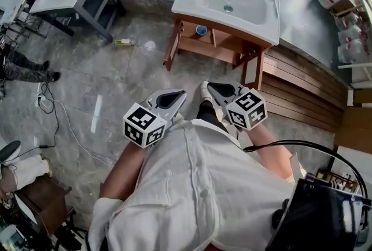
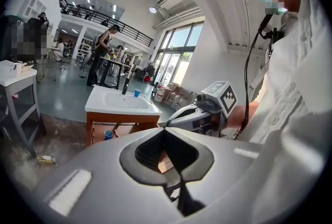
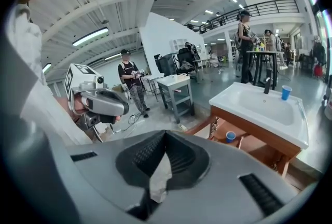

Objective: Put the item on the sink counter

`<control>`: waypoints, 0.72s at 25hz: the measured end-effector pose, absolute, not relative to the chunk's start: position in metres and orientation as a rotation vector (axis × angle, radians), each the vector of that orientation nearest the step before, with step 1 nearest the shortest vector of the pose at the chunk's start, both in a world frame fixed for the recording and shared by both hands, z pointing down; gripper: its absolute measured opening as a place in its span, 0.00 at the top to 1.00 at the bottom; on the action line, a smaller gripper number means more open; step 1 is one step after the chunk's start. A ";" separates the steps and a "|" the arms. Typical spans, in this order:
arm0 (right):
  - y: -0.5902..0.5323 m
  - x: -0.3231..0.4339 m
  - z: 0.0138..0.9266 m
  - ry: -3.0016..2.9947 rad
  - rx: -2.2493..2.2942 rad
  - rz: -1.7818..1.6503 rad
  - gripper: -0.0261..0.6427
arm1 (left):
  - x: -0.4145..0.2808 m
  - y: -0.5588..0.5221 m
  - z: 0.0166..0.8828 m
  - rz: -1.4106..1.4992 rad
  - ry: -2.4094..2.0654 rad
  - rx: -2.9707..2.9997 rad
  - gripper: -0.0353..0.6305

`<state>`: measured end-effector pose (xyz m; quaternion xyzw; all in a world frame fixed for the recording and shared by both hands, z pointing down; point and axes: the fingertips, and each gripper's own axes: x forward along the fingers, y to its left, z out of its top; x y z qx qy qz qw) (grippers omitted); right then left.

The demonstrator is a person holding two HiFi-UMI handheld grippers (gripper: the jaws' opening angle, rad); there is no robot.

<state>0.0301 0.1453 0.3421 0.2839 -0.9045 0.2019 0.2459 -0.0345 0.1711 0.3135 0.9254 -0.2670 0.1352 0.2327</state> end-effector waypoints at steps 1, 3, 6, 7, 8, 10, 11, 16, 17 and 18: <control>0.147 0.028 0.342 -2.470 0.766 0.548 0.95 | -0.036 0.173 0.314 0.371 -0.737 2.540 0.94; 0.149 0.025 0.343 -2.472 0.749 0.536 0.95 | -0.039 0.175 0.316 0.370 -0.746 2.536 0.94; 0.153 0.020 0.342 -2.474 0.729 0.517 0.95 | -0.045 0.178 0.319 0.366 -0.763 2.526 0.94; 0.154 0.019 0.342 -2.475 0.723 0.512 0.95 | -0.046 0.179 0.319 0.365 -0.768 2.523 0.94; 0.154 0.018 0.342 -2.475 0.717 0.509 0.95 | -0.047 0.179 0.320 0.364 -0.771 2.521 0.94; 0.155 0.017 0.342 -2.475 0.705 0.504 0.95 | -0.048 0.180 0.321 0.364 -0.775 2.518 0.94; 0.156 0.016 0.342 -2.475 0.699 0.499 0.95 | -0.049 0.181 0.320 0.364 -0.777 2.518 0.94; 0.160 0.011 0.342 -2.473 0.672 0.473 0.96 | -0.054 0.186 0.318 0.361 -0.797 2.517 0.94; 0.160 0.011 0.342 -2.472 0.666 0.473 0.96 | -0.055 0.188 0.318 0.360 -0.801 2.512 0.94; 0.160 0.011 0.343 -2.471 0.660 0.472 0.95 | -0.056 0.188 0.319 0.362 -0.805 2.507 0.94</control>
